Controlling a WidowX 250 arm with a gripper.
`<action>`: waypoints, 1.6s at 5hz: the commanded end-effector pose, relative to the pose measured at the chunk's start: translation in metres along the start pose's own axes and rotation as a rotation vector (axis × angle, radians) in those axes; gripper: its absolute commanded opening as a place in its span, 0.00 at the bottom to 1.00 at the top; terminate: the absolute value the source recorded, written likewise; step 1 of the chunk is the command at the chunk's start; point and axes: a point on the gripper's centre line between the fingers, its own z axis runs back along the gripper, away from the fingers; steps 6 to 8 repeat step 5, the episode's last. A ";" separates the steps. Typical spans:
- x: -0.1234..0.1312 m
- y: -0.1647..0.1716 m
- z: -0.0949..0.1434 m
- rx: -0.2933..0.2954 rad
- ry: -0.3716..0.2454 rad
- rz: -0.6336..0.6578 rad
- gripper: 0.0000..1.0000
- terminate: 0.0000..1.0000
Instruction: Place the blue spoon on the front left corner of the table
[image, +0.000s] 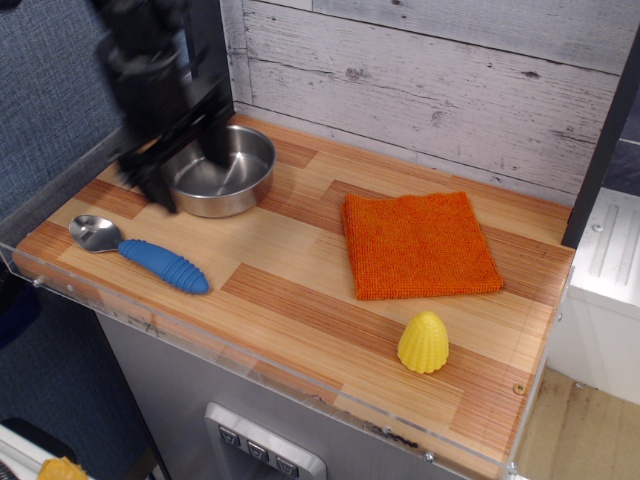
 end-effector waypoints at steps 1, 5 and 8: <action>-0.049 -0.041 0.054 -0.122 -0.052 -0.103 1.00 0.00; -0.049 -0.041 0.054 -0.122 -0.052 -0.103 1.00 1.00; -0.049 -0.041 0.054 -0.122 -0.052 -0.103 1.00 1.00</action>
